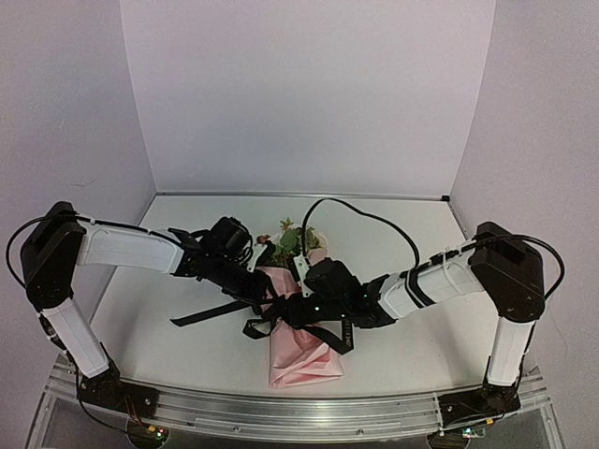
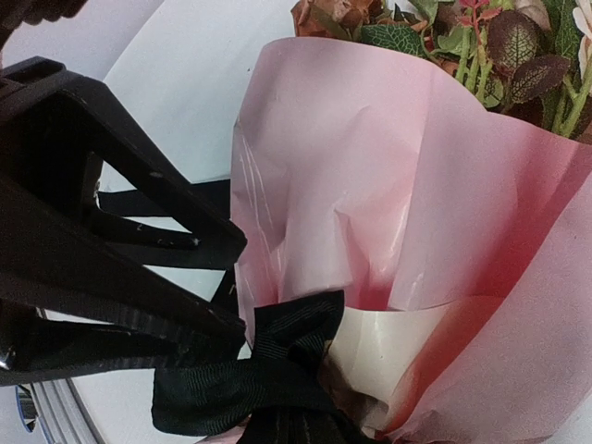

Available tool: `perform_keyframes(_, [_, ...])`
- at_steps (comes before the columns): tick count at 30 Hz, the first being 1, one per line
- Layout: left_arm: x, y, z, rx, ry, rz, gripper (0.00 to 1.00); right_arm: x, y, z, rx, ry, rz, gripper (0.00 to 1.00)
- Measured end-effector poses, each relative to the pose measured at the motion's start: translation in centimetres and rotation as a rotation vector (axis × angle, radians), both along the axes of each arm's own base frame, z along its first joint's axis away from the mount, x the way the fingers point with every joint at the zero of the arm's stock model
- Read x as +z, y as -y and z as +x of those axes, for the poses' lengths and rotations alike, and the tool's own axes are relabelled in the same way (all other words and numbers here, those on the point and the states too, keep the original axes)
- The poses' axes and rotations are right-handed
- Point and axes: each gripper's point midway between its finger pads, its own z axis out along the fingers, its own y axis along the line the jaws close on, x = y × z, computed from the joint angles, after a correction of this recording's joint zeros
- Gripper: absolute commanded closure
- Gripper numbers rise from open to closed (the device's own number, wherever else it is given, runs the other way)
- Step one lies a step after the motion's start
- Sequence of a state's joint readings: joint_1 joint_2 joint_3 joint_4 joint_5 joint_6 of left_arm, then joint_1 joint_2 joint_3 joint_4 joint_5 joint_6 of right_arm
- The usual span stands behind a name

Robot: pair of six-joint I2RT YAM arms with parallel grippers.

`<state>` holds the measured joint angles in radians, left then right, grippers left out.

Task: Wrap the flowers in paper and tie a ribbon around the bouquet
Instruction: Cross the half-tied ribbon over the folded bouquet.

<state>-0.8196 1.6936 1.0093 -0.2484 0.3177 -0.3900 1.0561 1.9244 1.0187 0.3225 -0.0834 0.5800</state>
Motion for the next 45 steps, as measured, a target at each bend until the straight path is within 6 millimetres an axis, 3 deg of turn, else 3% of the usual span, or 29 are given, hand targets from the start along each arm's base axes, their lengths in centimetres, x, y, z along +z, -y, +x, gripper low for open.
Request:
perform_keyframes(17, [-1.2, 1.0, -0.2, -0.03, -0.032, -0.004, 0.65, -0.1, 0.0, -0.1, 0.005, -0.002, -0.004, 1.0])
perform_keyframes(22, [-1.0, 1.5, -0.1, -0.033, -0.031, -0.02, 0.74, -0.2, 0.1, -0.1, 0.009, -0.003, -0.012, 1.0])
perform_keyframes(29, [-0.4, 2.4, -0.3, -0.043, -0.032, -0.059, 0.99, -0.2, 0.1, -0.2, 0.022, 0.005, -0.017, 1.0])
perform_keyframes(33, [-0.2, 2.7, -0.4, -0.044, -0.036, -0.071, 1.0, -0.2, 0.1, -0.2, 0.026, 0.009, -0.019, 1.0])
perform_keyframes(39, [-0.2, 2.7, -0.5, -0.033, -0.035, -0.08, 1.0, 0.1, 0.3, -0.3, 0.034, 0.014, -0.027, 0.87])
perform_keyframes(45, [1.2, 3.0, -1.1, -0.014, -0.038, -0.109, 1.0, 2.1, 2.0, -1.3, 0.055, 0.038, -0.046, 0.76])
